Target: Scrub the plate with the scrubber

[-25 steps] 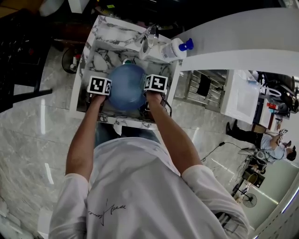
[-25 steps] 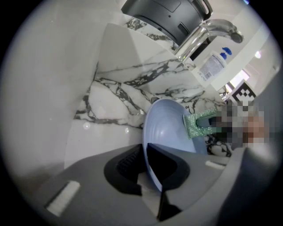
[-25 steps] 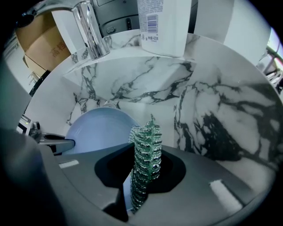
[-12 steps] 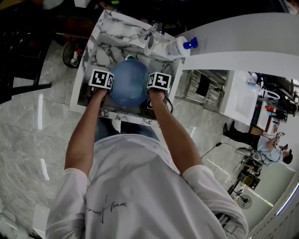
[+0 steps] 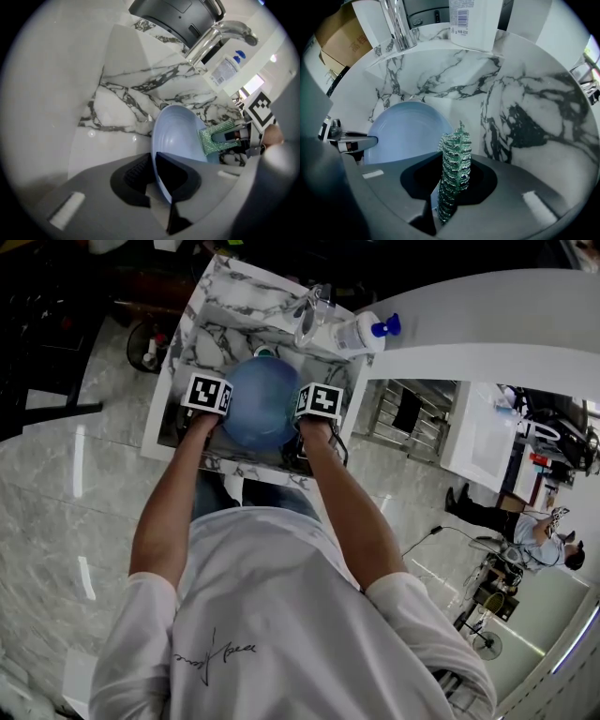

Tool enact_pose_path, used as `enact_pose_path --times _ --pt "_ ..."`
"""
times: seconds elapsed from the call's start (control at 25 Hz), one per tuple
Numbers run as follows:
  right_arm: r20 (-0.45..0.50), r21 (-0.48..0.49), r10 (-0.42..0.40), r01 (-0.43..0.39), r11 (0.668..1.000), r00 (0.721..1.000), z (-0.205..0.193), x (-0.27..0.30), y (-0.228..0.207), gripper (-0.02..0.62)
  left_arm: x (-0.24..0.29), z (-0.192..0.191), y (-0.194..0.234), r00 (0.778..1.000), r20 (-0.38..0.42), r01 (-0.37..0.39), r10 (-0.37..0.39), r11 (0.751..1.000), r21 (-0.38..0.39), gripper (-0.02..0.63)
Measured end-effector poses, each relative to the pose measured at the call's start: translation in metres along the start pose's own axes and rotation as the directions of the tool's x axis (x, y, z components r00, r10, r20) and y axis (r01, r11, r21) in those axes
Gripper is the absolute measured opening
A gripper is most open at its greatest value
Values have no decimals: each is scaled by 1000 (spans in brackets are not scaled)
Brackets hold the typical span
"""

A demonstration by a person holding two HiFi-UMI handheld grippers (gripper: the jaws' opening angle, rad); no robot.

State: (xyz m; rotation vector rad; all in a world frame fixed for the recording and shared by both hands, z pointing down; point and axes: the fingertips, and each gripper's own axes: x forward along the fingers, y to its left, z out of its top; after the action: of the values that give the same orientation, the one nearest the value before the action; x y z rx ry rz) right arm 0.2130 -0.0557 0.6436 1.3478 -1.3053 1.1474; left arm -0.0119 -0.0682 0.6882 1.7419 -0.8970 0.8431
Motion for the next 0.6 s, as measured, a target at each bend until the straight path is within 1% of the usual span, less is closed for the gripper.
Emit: enact_pose_path --times 0.16,0.32,0.44,0.6 --pt "-11 -23 -33 33 999 999 -6 -2 0 52 -1 1 0 1000 1 -2 2 1000 8 89" --pt "-21 -5 -42 42 999 999 -12 -2 -1 54 0 1 -1 1000 2 1 -1 1000 6 89" --pt "-51 5 -48 48 999 998 -18 -1 -1 54 0 2 0 1000 1 -6 6 1000 10 89" --pt "-91 -15 -52 50 999 995 -26 -2 1 54 -1 1 0 1000 2 -6 6 1000 9 89"
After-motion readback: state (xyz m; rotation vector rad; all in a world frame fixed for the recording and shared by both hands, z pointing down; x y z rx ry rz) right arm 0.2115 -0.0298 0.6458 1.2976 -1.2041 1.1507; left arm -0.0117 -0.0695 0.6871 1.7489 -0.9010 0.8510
